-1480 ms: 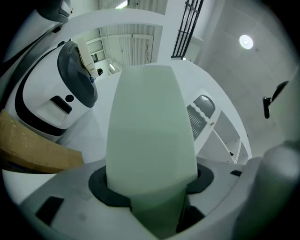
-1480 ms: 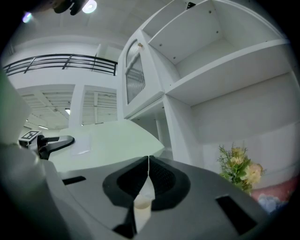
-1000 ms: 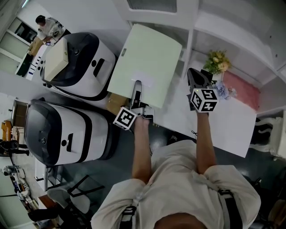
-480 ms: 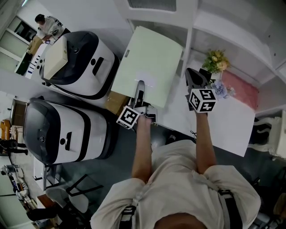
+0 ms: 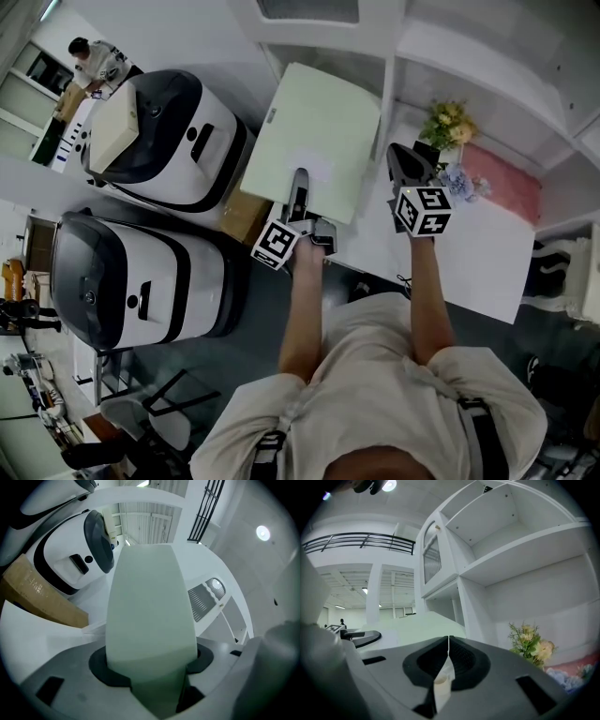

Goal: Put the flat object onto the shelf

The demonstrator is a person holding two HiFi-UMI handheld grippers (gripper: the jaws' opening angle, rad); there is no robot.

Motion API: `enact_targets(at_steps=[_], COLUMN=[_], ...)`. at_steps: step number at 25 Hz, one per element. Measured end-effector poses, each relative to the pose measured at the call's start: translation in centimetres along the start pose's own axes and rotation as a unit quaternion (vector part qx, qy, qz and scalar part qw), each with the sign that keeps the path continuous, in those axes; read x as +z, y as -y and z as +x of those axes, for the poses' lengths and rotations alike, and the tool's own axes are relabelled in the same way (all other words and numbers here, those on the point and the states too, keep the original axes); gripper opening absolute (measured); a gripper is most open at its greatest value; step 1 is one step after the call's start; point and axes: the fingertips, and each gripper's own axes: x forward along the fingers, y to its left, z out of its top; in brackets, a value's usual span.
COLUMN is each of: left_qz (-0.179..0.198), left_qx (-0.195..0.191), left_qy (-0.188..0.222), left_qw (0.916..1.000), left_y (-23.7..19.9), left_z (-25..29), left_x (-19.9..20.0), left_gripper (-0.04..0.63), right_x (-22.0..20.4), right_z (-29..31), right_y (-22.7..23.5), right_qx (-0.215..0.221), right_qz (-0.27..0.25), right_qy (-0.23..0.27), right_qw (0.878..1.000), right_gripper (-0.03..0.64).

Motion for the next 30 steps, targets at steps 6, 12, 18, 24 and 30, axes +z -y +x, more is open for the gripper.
enact_targets(at_steps=[6, 12, 18, 24, 30], left_qz=[-0.069, -0.095, -0.121, -0.165, -0.207], left_qx=[0.015, 0.018, 0.031, 0.044, 0.051], left_qy=[0.001, 0.006, 0.002, -0.008, -0.003], left_qw=[0.9975, 0.9953, 0.9922, 0.9852, 0.9771], left_y=[-1.8, -2.5, -3.0, -4.2, -5.6], left_z=[0.7, 1.8, 2.7, 4.3, 5.7], left_x=[-0.7, -1.3, -1.7, -2.0, -2.8], left_gripper=[0.273, 0.272, 0.272, 0.272, 0.272], right_x=[0.1, 0.2, 0.4, 0.6, 1.1], right_z=[-0.2, 0.4, 1.5, 3.3, 4.7], right_y=[1.1, 1.7, 2.1, 1.5, 1.6], right_qx=[-0.012, -0.013, -0.013, 0.001, 0.013], right_qz=[0.003, 0.001, 0.006, 0.0, -0.006], right_qy=[0.002, 0.001, 0.004, 0.003, 0.006], right_qw=[1.0, 1.0, 1.0, 1.0, 1.0], right_gripper=[0.069, 0.069, 0.069, 0.069, 0.069])
